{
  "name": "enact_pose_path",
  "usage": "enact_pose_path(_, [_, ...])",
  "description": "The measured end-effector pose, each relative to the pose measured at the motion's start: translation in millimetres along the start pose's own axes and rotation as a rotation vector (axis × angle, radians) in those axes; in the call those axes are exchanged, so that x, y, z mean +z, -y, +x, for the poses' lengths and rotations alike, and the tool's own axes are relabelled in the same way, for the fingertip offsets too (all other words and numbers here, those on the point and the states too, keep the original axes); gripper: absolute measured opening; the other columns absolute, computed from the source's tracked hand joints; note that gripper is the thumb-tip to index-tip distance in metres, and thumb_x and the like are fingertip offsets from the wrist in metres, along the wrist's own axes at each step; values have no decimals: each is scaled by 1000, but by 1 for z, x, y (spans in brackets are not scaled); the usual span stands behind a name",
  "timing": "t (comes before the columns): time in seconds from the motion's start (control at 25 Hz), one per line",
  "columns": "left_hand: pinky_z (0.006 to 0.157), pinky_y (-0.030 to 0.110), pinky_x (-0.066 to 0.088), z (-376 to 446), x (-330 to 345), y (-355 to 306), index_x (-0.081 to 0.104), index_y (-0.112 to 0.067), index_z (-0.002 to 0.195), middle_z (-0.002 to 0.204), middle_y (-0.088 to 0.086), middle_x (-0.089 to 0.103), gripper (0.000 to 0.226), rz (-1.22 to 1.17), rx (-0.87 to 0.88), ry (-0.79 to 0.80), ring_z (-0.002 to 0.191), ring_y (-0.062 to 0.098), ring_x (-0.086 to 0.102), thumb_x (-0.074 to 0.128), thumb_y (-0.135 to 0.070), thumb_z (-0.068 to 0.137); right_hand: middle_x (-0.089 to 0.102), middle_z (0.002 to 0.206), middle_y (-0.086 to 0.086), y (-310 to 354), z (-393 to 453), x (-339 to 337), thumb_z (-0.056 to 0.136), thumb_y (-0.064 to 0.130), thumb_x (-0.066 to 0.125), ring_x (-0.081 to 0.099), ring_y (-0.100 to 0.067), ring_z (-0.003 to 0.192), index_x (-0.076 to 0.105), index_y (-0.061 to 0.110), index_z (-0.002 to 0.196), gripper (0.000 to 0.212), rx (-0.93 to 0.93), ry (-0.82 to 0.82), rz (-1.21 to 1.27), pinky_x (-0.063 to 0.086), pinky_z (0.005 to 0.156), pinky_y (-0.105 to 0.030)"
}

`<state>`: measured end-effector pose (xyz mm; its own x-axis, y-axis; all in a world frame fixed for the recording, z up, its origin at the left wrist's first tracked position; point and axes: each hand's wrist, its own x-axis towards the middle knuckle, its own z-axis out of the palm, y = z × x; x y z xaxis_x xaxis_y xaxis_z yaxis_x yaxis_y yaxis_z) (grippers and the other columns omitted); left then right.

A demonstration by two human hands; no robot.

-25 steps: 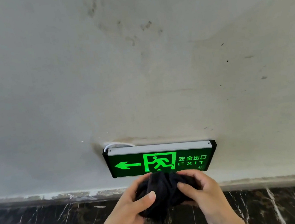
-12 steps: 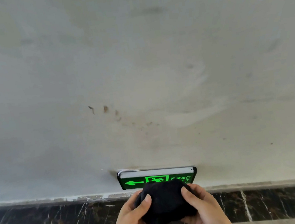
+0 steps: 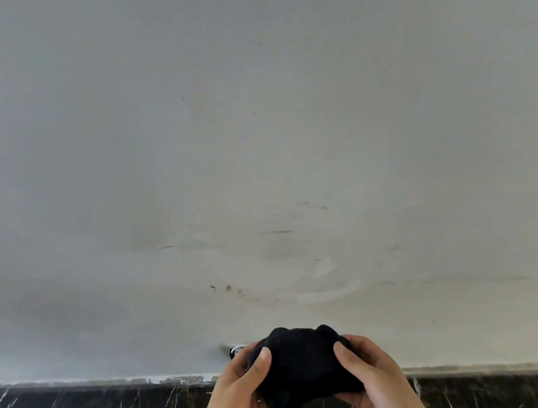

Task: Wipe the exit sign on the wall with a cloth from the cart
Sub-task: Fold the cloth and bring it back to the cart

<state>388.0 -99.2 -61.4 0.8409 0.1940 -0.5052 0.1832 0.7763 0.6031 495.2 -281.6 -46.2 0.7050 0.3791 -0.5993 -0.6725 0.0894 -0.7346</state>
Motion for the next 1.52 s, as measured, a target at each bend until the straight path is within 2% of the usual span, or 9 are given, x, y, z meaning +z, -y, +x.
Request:
enact_pose_path(0.16, [96,51,57,-25,20,-8,58,1,132,128,26,66,51,30,42,42,118,42,64,76,2,86,73,99,-22,20,-30,1,84,-7,64,75,-31,78,70,2,100,20,-35,63,44,60,59,-38])
enact_pose_path(0.32, [92,47,59,-44,22,-11,58,0,133,127,24,67,46,30,110,1,118,39,65,63,-9,88,76,93,-21,21,-41,10,83,-13,62,75,-31,76,70,2,102,26,-102,102,22,60,56,-35])
enact_pose_path(0.44, [84,46,62,-65,7,-23,61,-1,132,126,24,68,44,-6,166,-56,116,40,66,63,-12,89,76,96,-20,16,-43,36,81,-9,64,75,-33,84,69,2,106,28,-129,158,-21,63,64,-40])
enact_pose_path(0.52, [84,49,62,-84,-6,-36,61,-1,131,125,24,68,43,-24,215,-114,115,41,66,64,-14,90,75,99,-21,11,-43,63,80,-6,66,74,-34,87,69,2,106,28,-121,206,-56,63,69,-42])
enact_pose_path(0.68, [78,45,63,-131,-43,-62,65,-3,125,119,20,72,38,-80,339,-271,109,37,70,65,-17,90,77,95,-16,-8,-48,132,68,3,72,75,-28,80,74,8,96,28,-97,344,-145,61,60,-35])
enact_pose_path(0.84, [65,35,63,-188,-86,-79,67,-4,118,108,14,77,21,-103,502,-483,96,27,76,60,-13,101,77,96,-10,-38,-63,205,82,4,69,74,-25,86,74,15,94,18,-72,498,-272,60,64,-39])
enact_pose_path(1.04, [66,35,62,-255,-142,-89,68,-6,116,104,13,78,18,-141,646,-732,94,26,76,61,-15,102,78,89,-4,-84,-88,293,86,4,66,75,-16,81,72,17,98,19,-100,691,-410,59,61,-27])
enact_pose_path(1.32, [68,38,62,-315,-213,-81,65,-7,120,107,10,78,22,-308,666,-896,96,27,76,62,-18,101,78,87,-4,-161,-105,377,86,2,67,74,-19,84,70,14,99,18,-101,839,-548,57,73,-30])
enact_pose_path(1.52, [72,41,60,-304,-241,-65,69,-4,113,99,12,79,17,-412,524,-1036,93,31,74,64,-15,101,75,97,-12,-209,-77,386,85,3,68,72,-23,89,71,15,94,15,-92,764,-709,57,75,-34])
